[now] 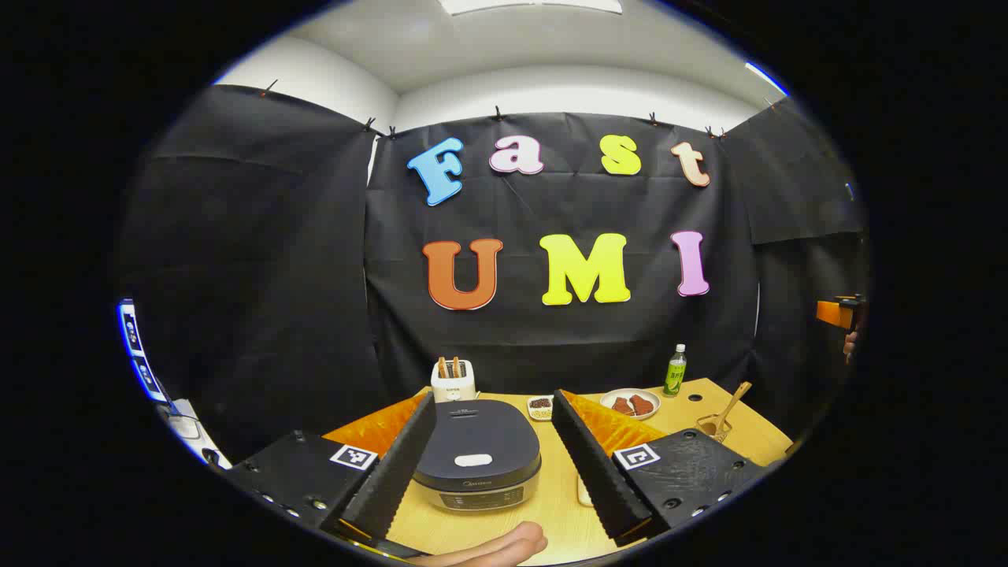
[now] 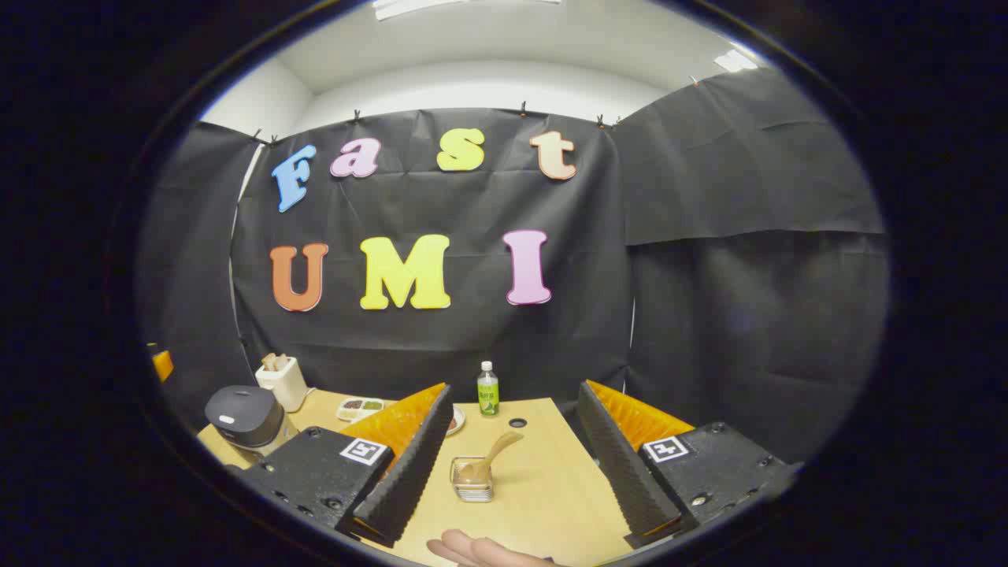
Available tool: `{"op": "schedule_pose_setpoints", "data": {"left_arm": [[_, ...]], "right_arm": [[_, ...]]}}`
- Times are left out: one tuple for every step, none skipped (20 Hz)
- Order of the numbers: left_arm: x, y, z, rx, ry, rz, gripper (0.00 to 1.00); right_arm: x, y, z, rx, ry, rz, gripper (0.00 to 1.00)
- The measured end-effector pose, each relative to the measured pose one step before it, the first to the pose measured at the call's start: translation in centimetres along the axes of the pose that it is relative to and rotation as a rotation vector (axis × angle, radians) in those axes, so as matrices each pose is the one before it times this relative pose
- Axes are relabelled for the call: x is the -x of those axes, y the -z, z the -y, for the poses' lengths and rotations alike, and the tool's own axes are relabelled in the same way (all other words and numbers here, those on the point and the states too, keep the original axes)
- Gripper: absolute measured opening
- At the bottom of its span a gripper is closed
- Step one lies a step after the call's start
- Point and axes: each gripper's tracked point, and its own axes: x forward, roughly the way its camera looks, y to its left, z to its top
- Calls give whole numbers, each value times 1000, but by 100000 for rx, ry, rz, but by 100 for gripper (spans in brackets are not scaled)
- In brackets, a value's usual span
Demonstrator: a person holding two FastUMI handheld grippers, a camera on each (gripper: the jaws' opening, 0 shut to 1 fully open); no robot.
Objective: Close the left gripper, press the button to open the rice cooker; take a wooden spoon from the chopstick holder with the right hand, scoop a spoonful of rice and pour it into the rice cooker, then put the wooden spoon back into the chopstick holder.
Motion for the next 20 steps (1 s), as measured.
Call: {"op": "schedule_pose_setpoints", "data": {"left_arm": [[-16, -44, 8, 825, -47, -425, 95], [-1, -81, 6, -131, 87, -283, 95], [60, 45, 134, -516, 246, -77, 95], [93, -246, -115, -542, -759, 1203, 95], [49, -197, -413, -640, -1263, 946, 95], [-2, 50, -262, -184, -1003, 113, 94], [70, 196, 122, 413, -120, -580, 95], [-8, 311, 52, 716, 138, -1185, 95], [-67, 79, -218, 614, -197, -336, 95], [41, 82, -282, 324, -680, -217, 95], [-46, -10, -408, 7, -744, 38, 95], [27, -123, -377, -355, -472, 800, 95], [52, 164, -249, -402, 145, 44, 95], [-110, 119, -107, -303, 617, -85, 95], [-98, 337, -392, 245, -269, -686, 95], [-156, 368, -352, 952, -456, -1050, 95], [-140, 172, -89, 716, 695, -1035, 95], [-164, 283, -83, 933, 403, -1053, 88], [-153, 439, -439, 942, -637, -1065, 82], [-103, 18, 106, -231, 904, -333, 78]], "right_arm": [[-63, 106, 250, -169, -214, -644, 94], [-19, 127, 143, -245, -593, -771, 100], [48, 152, 343, -203, -246, -480, 100], [-47, -8, 410, -81, 71, -49, 94], [-136, -45, 405, -124, -125, 410, 94], [-28, -44, 280, -59, -479, 484, 100], [-10, -56, 54, -442, -974, 883, 100], [-91, -104, 120, -441, -483, 468, 100], [-70, 132, 285, 99, -212, 230, 100], [-98, 158, 187, 263, 23, -165, 100], [-119, 152, 143, -59, 45, 5, 100], [26, 9, 127, -354, 57, 147, 94], [-19, 73, 92, -450, 153, -30, 94], [9, -57, 15, -472, -199, 227, 94], [-134, -37, -175, -352, -778, 833, 94], [-139, -94, -230, -500, -875, 489, 100], [-127, 303, -176, -1272, -1135, -297, 94], [-208, 123, -233, -918, -1220, 18, 94], [-179, 84, -276, -359, -1364, 84, 100], [-203, 53, -266, -219, -1404, -115, 100]]}}
